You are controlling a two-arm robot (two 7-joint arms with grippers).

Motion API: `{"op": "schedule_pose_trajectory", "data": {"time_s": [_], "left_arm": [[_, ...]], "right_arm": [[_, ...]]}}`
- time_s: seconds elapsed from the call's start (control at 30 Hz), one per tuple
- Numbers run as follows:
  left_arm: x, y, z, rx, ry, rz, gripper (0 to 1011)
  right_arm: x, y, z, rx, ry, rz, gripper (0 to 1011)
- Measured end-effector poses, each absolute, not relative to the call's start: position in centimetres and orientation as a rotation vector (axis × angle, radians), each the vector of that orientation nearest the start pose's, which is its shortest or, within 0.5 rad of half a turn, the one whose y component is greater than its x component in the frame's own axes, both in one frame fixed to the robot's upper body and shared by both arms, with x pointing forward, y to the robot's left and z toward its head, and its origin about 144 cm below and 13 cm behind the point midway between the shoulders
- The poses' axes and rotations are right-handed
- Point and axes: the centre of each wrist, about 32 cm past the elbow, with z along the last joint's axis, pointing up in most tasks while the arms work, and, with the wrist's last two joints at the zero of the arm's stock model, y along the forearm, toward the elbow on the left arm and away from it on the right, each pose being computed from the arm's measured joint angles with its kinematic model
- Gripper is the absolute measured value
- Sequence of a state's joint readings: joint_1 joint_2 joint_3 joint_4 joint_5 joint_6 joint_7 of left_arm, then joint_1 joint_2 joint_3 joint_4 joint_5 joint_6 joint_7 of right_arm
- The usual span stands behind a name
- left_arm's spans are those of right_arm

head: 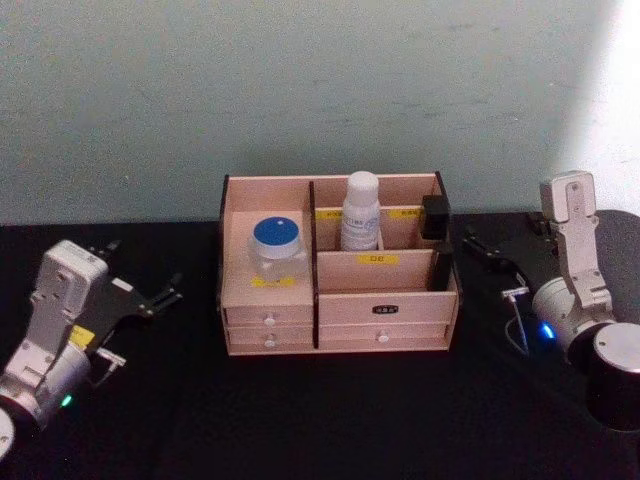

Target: Pick up the facial cleanser and watermelon frost from the table and place them into the tiered storage box.

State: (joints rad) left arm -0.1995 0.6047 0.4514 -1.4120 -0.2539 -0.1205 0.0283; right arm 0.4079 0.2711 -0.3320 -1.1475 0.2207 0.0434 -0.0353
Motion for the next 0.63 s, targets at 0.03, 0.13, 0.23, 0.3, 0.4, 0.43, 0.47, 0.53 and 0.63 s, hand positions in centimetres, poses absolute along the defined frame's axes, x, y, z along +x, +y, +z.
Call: {"op": "schedule_pose_trajectory", "data": {"time_s": [0.03, 0.13, 0.23, 0.3, 0.4, 0.43, 0.47, 0.53, 0.63], "left_arm": [[48.86, 30.97, 113.98, 0.304, -0.285, 1.248, 1001], [48.86, 30.97, 113.98, 0.304, -0.285, 1.248, 1001], [48.86, 30.97, 113.98, 0.304, -0.285, 1.248, 1001], [48.86, 30.97, 113.98, 0.304, -0.285, 1.248, 1001], [48.86, 30.97, 113.98, 0.304, -0.285, 1.248, 1001], [48.86, 30.97, 113.98, 0.304, -0.285, 1.248, 1001], [48.86, 30.97, 113.98, 0.304, -0.285, 1.248, 1001], [48.86, 30.97, 113.98, 0.304, -0.285, 1.248, 1001], [48.86, 30.97, 113.98, 0.304, -0.285, 1.248, 1001]], "right_arm": [[56.25, -24.91, 114.87, -0.220, -0.034, -1.419, 1002], [56.25, -24.91, 114.87, -0.220, -0.034, -1.419, 1002], [56.25, -24.91, 114.87, -0.220, -0.034, -1.419, 1002], [56.25, -24.91, 114.87, -0.220, -0.034, -1.419, 1002], [56.25, -24.91, 114.87, -0.220, -0.033, -1.419, 1002], [56.25, -24.91, 114.87, -0.220, -0.033, -1.419, 1002], [56.25, -24.91, 114.87, -0.220, -0.033, -1.419, 1002], [56.25, -24.91, 114.87, -0.220, -0.033, -1.419, 1002], [56.25, -24.91, 114.87, -0.220, -0.033, -1.419, 1002]]}}
